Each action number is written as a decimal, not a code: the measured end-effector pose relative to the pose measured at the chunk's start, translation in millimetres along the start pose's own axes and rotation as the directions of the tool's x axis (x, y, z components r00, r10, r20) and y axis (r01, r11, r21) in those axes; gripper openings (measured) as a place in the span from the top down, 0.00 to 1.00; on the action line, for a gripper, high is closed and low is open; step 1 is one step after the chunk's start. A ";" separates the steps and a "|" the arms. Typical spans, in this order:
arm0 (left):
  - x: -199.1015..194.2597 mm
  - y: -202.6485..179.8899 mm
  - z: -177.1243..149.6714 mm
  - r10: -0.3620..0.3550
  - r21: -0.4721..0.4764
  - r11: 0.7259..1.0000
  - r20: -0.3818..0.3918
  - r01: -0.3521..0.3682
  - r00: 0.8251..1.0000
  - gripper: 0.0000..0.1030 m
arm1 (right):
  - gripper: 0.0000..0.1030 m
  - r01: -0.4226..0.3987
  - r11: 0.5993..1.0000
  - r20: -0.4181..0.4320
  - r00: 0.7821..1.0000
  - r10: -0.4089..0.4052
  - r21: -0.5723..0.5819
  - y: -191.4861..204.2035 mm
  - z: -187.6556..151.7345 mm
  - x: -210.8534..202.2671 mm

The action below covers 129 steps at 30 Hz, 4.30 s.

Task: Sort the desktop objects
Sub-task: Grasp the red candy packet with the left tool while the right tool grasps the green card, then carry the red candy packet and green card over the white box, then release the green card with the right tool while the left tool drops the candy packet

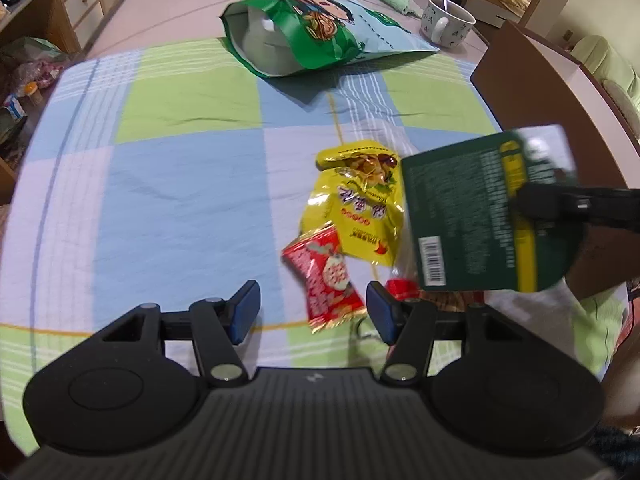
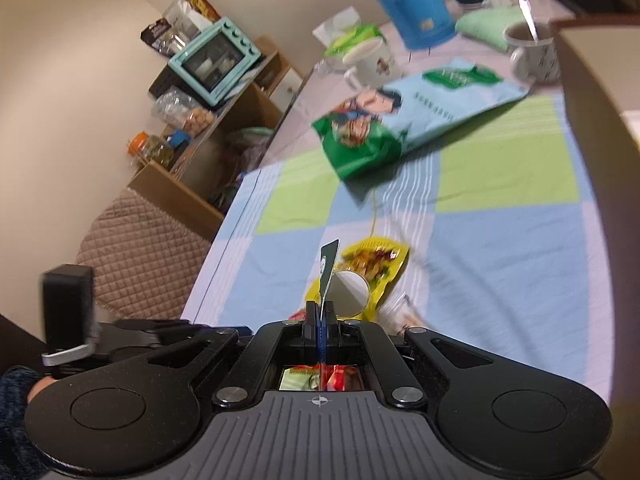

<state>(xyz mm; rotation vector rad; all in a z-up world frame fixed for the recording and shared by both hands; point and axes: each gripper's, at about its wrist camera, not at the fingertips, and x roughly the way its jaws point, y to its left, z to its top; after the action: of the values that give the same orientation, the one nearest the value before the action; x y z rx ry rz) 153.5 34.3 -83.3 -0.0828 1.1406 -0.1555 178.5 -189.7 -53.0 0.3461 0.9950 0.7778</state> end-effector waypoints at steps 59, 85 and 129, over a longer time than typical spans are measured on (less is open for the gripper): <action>-101.7 -115.6 3.3 -0.050 0.231 0.973 0.244 -0.008 0.968 0.79 | 1.00 0.081 0.996 0.193 0.977 -0.084 0.022 -16.2 -21.5 -127.7; -85.2 -240.8 30.2 -0.202 0.410 0.907 0.234 0.091 0.951 0.79 | 1.00 0.141 0.984 0.355 0.919 -0.170 0.107 -71.0 -17.7 -232.7; 40.3 -349.0 56.8 -0.161 0.526 0.836 -0.038 0.156 0.986 0.79 | 1.00 0.319 0.938 -0.027 0.945 -0.325 -0.135 -180.0 20.6 -221.2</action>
<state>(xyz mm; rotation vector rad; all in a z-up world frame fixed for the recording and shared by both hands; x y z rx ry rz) 193.3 -317.3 -45.4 0.3149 1.0469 -0.6143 203.9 -471.5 -11.8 0.0476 1.0106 0.5496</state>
